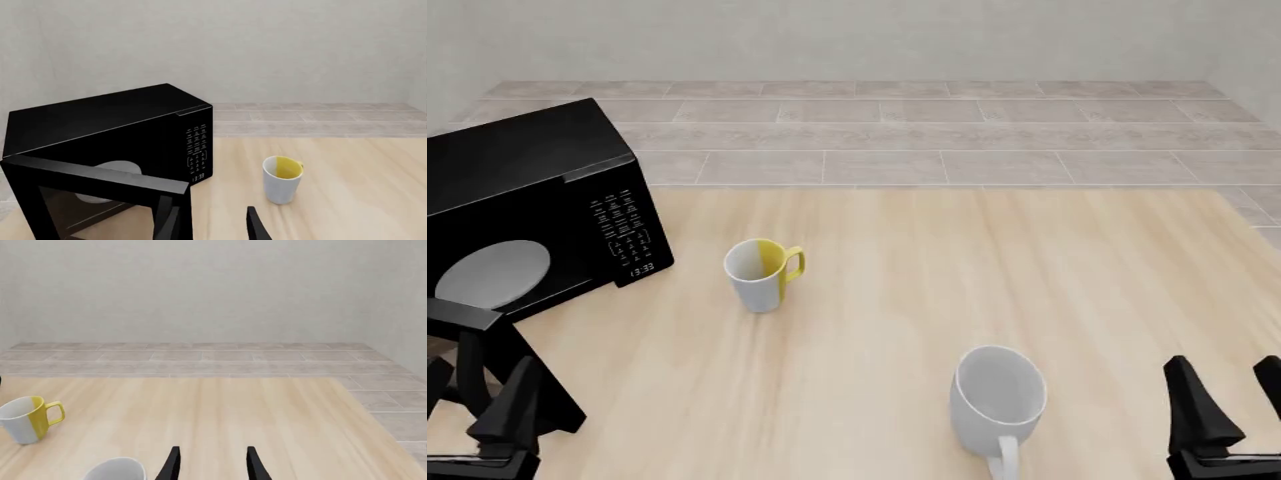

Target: Close the microwave.

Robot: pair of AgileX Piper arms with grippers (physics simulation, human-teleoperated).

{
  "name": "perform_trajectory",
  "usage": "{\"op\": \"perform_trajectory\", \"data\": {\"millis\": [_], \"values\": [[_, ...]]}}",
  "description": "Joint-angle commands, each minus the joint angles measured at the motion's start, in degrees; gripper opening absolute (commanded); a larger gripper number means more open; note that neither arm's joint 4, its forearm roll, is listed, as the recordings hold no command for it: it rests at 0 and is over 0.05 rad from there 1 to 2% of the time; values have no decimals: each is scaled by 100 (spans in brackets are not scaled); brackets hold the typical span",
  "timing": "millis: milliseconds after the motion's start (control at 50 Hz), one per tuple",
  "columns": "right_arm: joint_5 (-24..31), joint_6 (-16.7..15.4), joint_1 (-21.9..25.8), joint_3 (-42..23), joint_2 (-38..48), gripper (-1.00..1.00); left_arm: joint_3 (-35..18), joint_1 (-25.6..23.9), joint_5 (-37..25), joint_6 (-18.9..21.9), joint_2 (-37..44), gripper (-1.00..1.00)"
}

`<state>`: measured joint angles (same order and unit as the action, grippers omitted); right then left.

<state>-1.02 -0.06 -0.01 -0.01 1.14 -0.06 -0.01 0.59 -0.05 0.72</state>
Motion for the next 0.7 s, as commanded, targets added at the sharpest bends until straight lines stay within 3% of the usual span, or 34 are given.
{"op": "perform_trajectory", "data": {"millis": [20,140,220,300,360,380,420,520,560,700], "values": [[-625,-30,47,-4,705,100,-26,34,327,16,367,100],[-1158,3,35,-2,1281,100,-6,-36,457,60,521,100],[-1132,314,135,-2,1280,100,2,-40,483,58,561,100],[-1096,268,50,-3,1236,100,-1,0,332,87,372,100],[-1147,255,42,-3,1300,100,0,110,359,-43,475,100],[-1211,253,35,-2,1380,100,-16,294,353,-307,547,100],[-1271,258,24,-1,1448,100,-20,263,325,-268,549,100],[-1586,285,-45,-1,1792,100,-229,442,-158,-363,392,100],[-1608,288,-49,-1,1791,100,-314,423,-558,-618,-66,100],[-1571,365,-11,-1,1723,100,-119,413,-529,-117,-71,100]]}}
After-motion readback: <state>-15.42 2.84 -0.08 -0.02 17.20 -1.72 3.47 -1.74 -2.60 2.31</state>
